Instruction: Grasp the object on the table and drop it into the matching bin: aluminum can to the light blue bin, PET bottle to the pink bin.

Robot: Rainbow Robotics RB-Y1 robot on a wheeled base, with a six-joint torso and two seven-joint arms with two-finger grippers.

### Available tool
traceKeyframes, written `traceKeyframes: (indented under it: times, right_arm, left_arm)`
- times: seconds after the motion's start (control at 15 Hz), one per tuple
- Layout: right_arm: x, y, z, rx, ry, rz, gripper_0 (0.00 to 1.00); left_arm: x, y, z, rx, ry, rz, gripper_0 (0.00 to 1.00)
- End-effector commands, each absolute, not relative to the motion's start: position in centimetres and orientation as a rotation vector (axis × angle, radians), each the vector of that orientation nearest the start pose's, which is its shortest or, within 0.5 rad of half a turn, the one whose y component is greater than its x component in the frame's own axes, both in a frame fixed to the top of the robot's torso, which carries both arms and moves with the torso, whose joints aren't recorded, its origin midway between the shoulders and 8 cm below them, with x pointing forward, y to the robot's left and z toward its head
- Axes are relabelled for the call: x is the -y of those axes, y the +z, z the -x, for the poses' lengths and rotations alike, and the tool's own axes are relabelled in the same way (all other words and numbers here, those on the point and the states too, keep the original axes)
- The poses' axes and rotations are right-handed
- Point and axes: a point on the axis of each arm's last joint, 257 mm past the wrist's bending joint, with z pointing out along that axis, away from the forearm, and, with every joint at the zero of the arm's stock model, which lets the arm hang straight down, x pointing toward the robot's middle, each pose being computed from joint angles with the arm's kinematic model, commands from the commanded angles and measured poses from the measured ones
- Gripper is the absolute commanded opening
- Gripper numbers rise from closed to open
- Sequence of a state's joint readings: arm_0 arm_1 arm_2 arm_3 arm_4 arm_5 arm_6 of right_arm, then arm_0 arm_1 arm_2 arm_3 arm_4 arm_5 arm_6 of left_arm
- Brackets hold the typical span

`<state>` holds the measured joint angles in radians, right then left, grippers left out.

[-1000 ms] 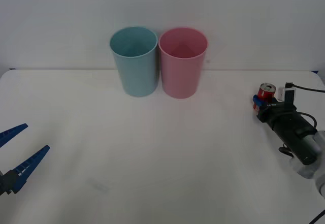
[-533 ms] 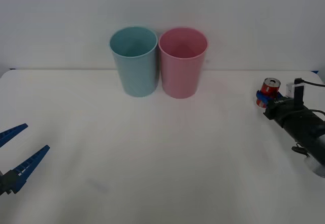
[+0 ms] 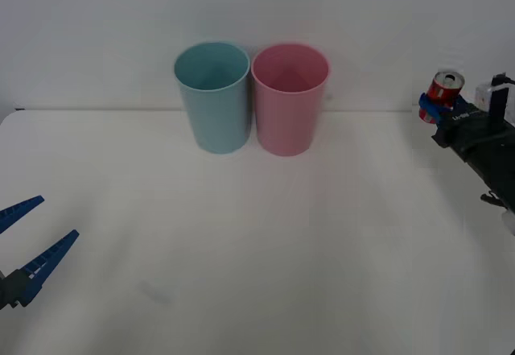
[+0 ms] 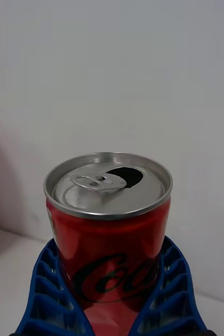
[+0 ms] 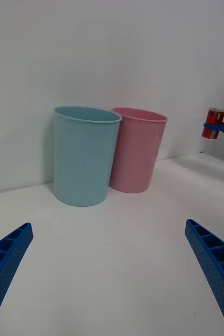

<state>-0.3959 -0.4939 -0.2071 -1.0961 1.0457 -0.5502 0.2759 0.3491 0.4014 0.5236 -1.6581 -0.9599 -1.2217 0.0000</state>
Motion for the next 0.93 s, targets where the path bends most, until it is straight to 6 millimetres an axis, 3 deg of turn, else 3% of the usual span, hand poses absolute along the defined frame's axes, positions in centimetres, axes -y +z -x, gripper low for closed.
traceKeyframes:
  times: [0.07,0.33,0.6,0.93]
  right_arm:
    - [33.3,-8.6,-62.2,-1.378,0.149,0.346,0.0]
    - [30.6,-4.0,-62.5,-1.331,0.272,0.321,0.0]
    - [25.5,-0.2,-63.4,-1.316,0.409,0.368,0.0]
    - [18.8,1.7,-63.5,-1.312,0.537,0.439,0.0]
  left_arm:
    - [-33.0,-16.9,-34.2,-1.441,-0.567,-0.465,1.0]
    - [-33.0,-16.9,-34.2,-1.441,-0.567,-0.465,1.0]
    - [-33.0,-16.9,-34.2,-1.441,-0.567,-0.465,1.0]
    - [-33.0,-16.9,-34.2,-1.441,-0.567,-0.465,1.0]
